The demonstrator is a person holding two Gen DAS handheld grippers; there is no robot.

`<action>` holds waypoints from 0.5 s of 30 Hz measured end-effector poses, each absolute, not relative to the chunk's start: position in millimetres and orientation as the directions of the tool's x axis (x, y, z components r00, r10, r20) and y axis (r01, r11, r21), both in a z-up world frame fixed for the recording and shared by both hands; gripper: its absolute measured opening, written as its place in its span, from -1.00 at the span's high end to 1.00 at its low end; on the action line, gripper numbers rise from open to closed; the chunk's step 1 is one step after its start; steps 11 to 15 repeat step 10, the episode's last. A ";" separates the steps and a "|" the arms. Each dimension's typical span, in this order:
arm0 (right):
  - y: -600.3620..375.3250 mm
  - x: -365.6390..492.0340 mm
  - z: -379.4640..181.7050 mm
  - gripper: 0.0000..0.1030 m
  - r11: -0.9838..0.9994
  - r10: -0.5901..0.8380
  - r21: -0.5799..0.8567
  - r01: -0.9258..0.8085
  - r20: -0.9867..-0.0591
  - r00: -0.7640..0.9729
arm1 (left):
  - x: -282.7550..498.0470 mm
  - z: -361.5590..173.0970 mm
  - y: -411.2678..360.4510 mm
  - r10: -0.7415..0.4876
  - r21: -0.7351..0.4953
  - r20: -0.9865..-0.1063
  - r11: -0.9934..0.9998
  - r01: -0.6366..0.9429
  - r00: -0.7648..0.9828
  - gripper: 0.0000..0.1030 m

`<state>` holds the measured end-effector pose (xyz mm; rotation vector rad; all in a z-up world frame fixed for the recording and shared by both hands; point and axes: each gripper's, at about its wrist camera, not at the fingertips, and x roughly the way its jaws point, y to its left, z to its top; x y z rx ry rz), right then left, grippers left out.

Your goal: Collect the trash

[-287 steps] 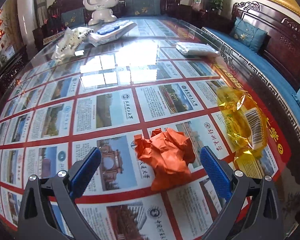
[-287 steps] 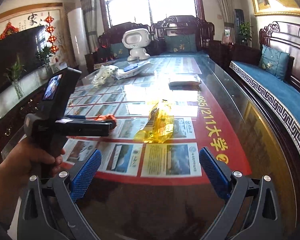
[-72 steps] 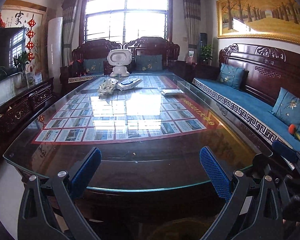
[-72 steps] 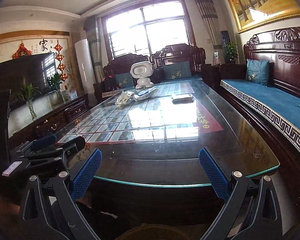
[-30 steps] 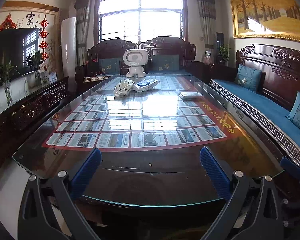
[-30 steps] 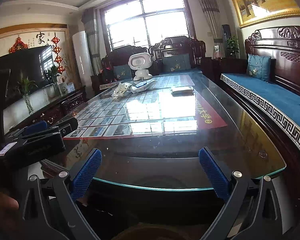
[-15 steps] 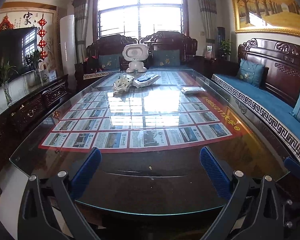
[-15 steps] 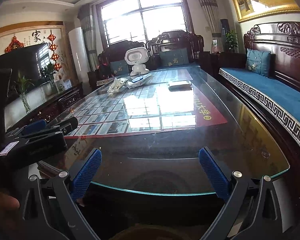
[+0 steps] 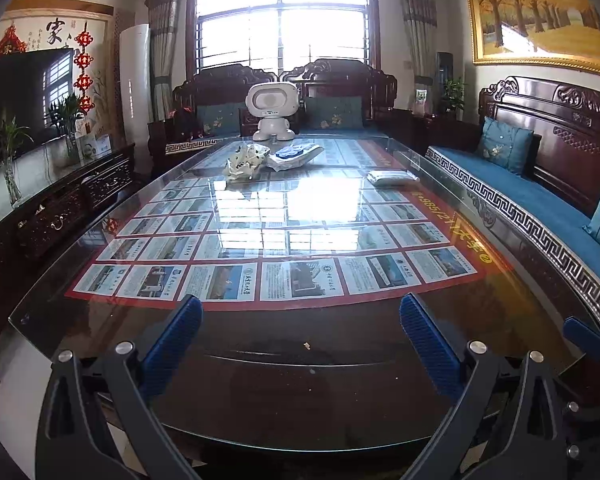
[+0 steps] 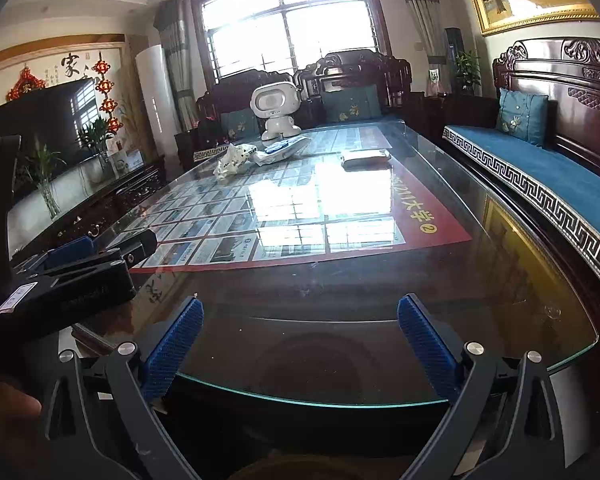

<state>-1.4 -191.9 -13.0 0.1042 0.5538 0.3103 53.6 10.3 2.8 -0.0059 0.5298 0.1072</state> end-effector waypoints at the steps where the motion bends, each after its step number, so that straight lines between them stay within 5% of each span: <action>1: -190.9 1.3 -14.2 -0.84 0.949 0.316 0.178 -0.262 -0.504 0.804 | 56.5 1.6 11.4 0.102 0.025 -0.508 0.994 -0.104 0.856 -0.92; 15: -187.5 46.1 -12.9 -0.84 0.955 0.298 0.169 -0.245 -0.518 0.802 | 110.9 -5.3 30.2 0.113 0.015 -0.554 0.992 -0.126 0.825 -0.92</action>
